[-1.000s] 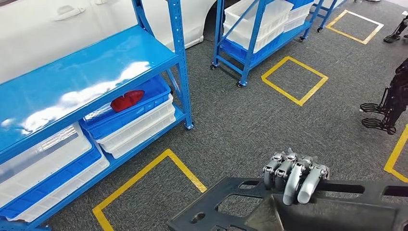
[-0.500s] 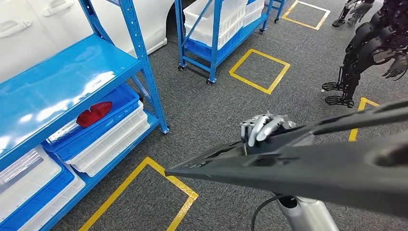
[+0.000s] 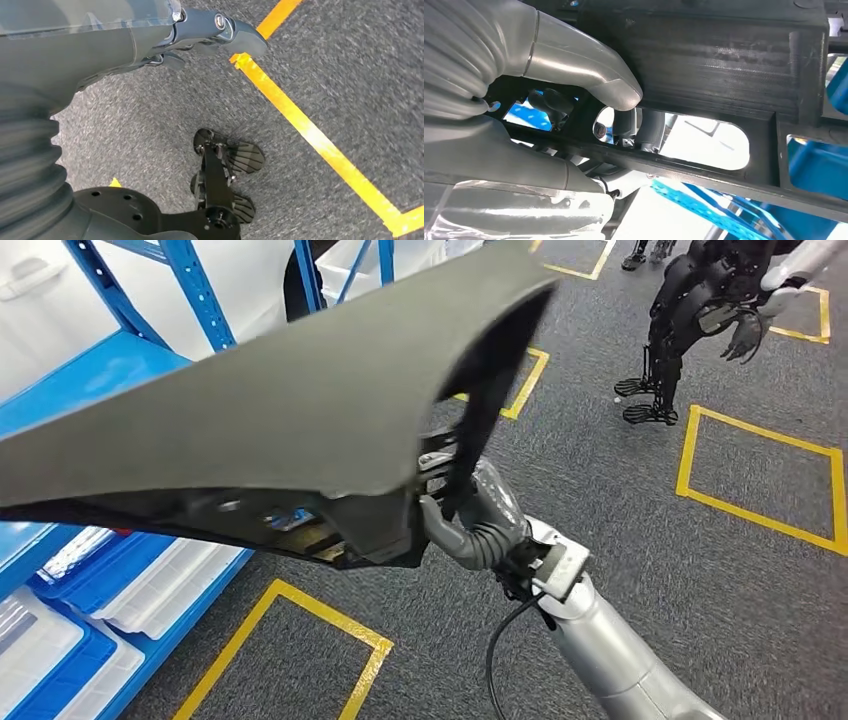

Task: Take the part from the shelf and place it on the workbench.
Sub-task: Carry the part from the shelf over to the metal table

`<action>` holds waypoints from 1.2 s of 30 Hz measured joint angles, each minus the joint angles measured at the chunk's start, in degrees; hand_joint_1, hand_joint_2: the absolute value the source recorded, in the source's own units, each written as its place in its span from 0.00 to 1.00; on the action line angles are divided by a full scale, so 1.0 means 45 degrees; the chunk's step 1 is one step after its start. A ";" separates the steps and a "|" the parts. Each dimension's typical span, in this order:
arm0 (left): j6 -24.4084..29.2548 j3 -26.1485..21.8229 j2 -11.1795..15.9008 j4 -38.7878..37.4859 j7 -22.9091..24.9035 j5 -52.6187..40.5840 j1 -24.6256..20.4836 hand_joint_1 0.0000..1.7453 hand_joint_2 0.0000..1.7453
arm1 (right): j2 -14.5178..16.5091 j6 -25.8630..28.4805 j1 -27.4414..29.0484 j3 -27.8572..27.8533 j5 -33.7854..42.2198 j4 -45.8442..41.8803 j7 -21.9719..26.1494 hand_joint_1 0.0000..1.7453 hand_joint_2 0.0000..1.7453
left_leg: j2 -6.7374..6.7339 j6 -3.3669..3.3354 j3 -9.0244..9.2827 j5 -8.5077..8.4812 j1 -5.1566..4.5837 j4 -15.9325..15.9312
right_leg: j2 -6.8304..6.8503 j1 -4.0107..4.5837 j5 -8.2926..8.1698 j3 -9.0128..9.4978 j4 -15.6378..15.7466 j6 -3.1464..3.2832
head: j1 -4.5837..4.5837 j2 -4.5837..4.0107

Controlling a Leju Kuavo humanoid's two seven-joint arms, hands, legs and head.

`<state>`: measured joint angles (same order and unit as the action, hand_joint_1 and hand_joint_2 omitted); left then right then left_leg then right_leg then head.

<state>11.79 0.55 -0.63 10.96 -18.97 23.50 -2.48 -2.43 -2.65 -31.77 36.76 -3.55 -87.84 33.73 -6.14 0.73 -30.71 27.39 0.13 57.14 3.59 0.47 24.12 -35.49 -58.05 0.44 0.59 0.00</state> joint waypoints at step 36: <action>0.0064 -0.0023 -0.0024 -0.0026 -0.0006 0.0198 0.0176 0.00 1.00 | 0.0113 0.1743 -0.1347 0.0828 0.0334 0.1716 -0.0009 1.00 1.00 | 0.1076 0.0209 -0.1307 0.1257 0.0093 0.2572 | -0.0808 -0.0059 0.0032 0.0202 0.0180 0.0339 | -0.0017 0.0000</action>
<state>12.08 0.44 -0.74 10.84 -18.99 24.39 -1.69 -1.92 5.20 -37.83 40.49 -2.04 -80.12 33.69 -1.30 1.66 -36.59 33.04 0.54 68.71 -0.04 0.21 24.27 -34.58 -57.24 1.97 0.51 -0.01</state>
